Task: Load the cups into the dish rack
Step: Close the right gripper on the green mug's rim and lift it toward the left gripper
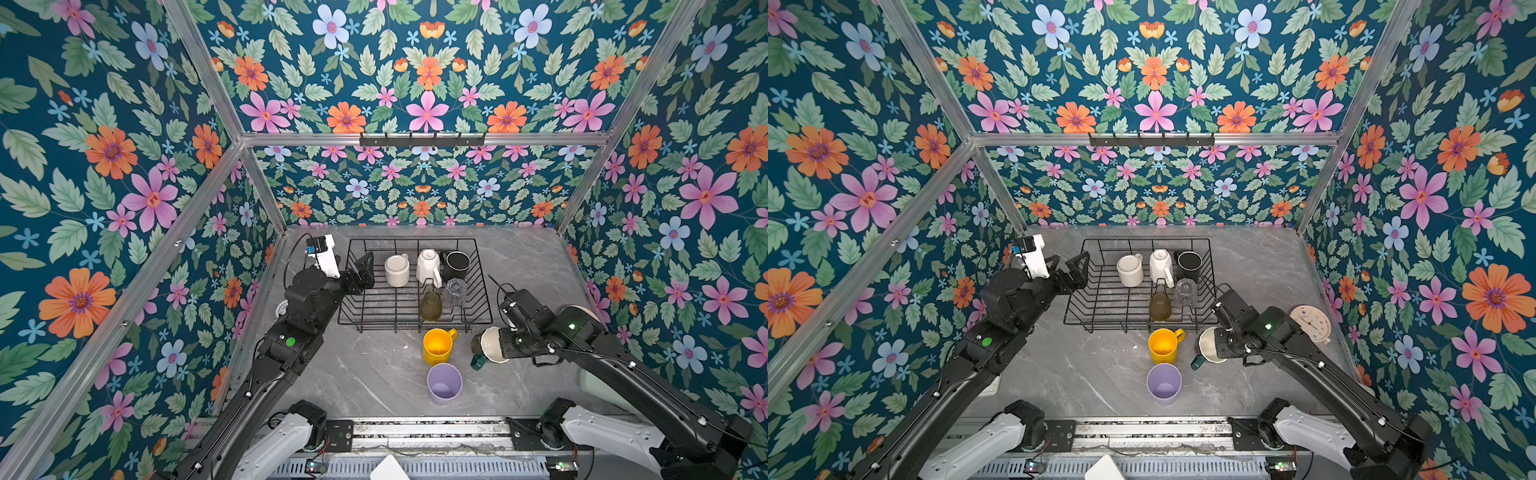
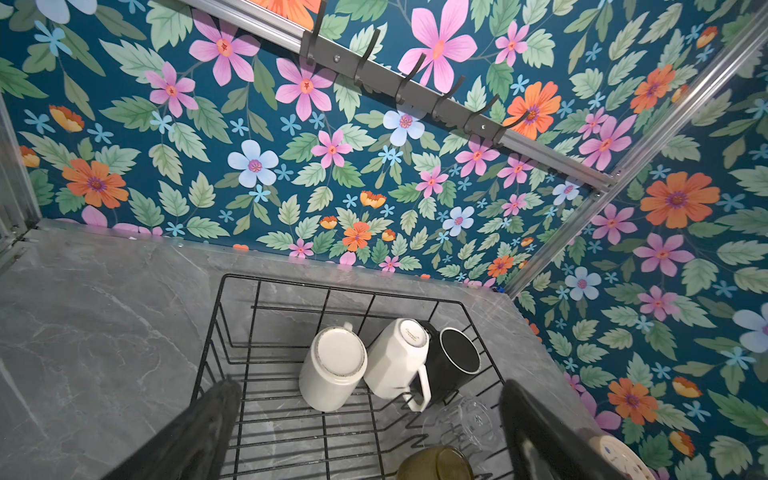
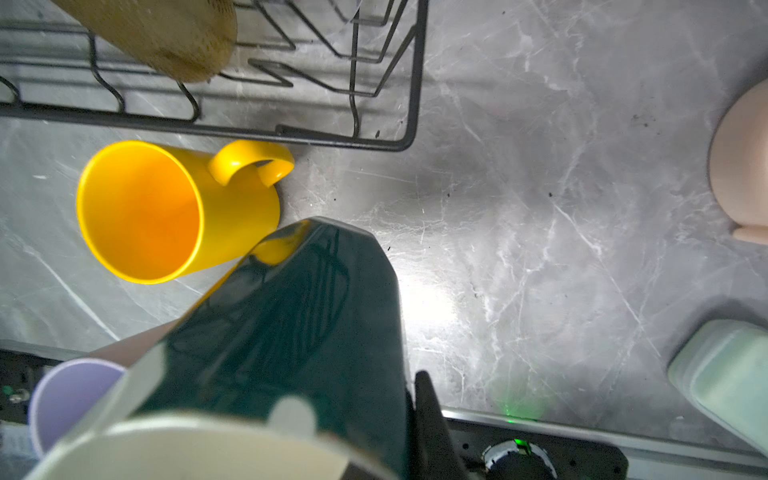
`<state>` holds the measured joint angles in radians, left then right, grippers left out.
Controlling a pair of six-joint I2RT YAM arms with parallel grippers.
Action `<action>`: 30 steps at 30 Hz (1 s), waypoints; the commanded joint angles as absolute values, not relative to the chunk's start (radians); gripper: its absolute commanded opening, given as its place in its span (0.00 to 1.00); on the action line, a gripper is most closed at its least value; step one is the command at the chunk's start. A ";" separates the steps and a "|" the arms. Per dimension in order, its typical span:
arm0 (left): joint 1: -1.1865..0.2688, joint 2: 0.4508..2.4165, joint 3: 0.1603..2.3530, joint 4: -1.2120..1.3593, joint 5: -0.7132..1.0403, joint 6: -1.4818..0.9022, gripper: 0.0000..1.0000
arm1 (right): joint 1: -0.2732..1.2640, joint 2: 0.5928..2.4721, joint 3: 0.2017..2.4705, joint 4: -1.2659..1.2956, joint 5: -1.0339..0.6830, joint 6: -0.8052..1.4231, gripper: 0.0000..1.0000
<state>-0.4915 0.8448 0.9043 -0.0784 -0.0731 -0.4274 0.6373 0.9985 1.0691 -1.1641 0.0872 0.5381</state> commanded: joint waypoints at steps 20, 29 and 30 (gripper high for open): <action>-0.492 0.778 0.685 0.362 0.476 -0.673 0.99 | 0.572 1.132 1.253 -0.611 -0.361 0.408 0.00; -0.491 0.816 0.634 0.545 0.739 -0.775 0.99 | 0.566 1.139 1.187 -0.332 -0.554 0.393 0.00; -0.491 0.818 0.632 0.556 0.757 -0.780 0.99 | 0.566 1.140 1.186 -0.314 -0.568 0.393 0.00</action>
